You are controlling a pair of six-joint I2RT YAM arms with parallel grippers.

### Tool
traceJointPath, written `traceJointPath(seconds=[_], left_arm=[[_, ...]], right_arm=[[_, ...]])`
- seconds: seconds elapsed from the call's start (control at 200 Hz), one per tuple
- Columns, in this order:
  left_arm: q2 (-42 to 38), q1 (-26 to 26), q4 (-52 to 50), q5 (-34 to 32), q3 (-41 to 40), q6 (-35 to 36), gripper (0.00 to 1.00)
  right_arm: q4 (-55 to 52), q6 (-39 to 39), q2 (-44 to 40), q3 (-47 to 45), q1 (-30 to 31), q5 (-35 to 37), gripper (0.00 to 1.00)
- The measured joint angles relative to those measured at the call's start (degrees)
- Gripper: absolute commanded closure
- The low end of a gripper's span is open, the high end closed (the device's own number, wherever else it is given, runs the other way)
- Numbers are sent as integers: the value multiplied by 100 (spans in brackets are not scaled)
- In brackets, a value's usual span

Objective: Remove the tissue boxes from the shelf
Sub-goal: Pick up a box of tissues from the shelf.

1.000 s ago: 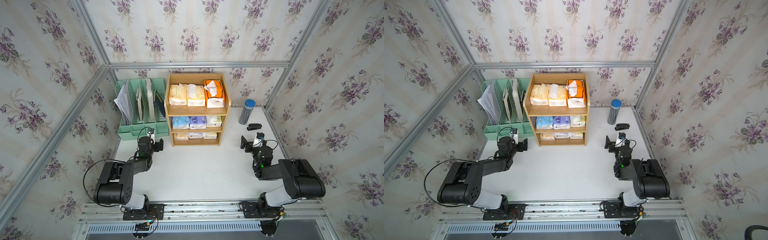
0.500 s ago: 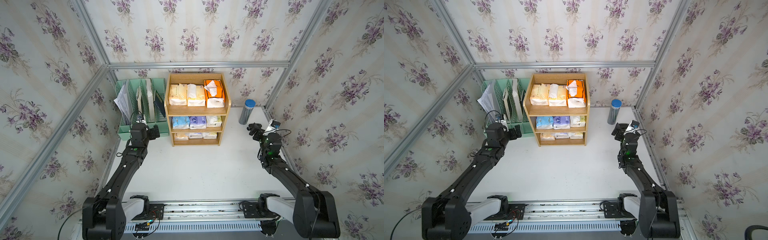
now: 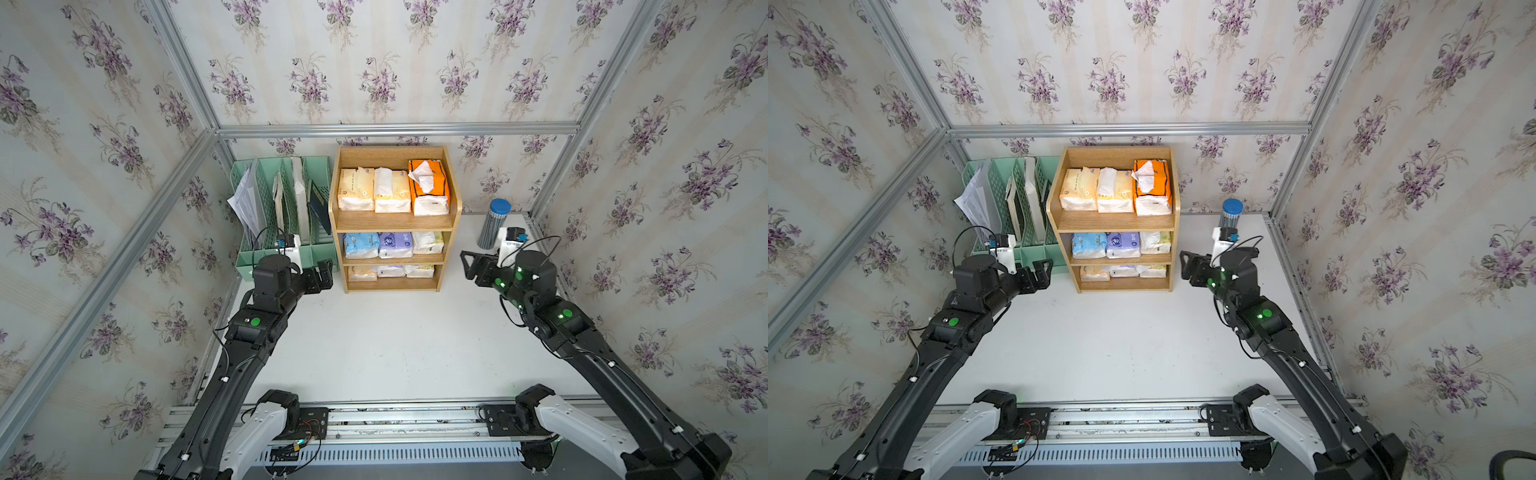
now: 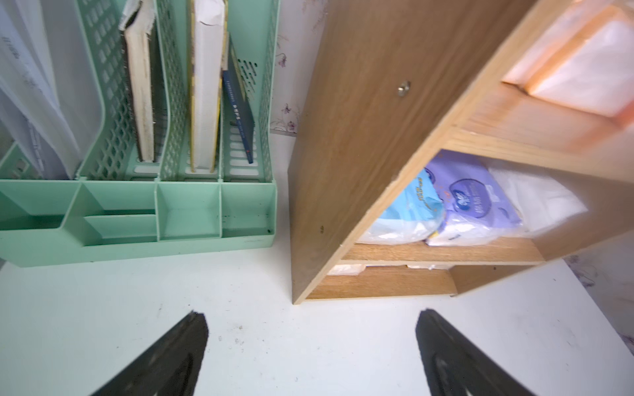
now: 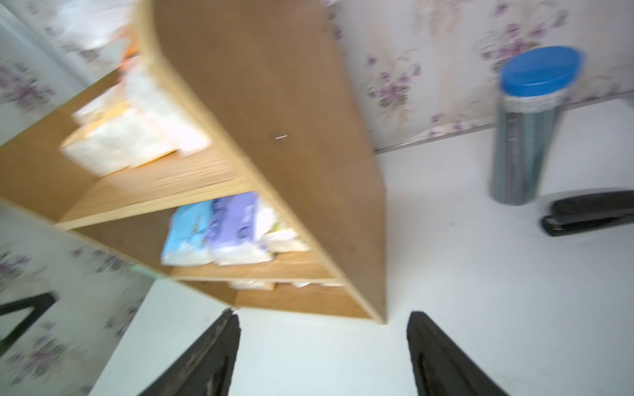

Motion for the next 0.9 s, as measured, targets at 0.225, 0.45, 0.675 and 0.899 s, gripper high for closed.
traceJointPath(seconds=[0.225,0.45,0.675,0.899], left_arm=[[-9,-297,-7,173,146,-59,1],[153,-433,-103,225,293,-66,1],[249,-492,-146,271,339,-26,1],[387,-507,-144,382,352,-4,1]], right_arm=[[-599,315,1075,1591,1246,728,21],[-540,461,1950,2752,1390,1119,21],[-446,717,2293,3224,1397,1910,21],[-450,999,2656,3694,1353,2378,21]])
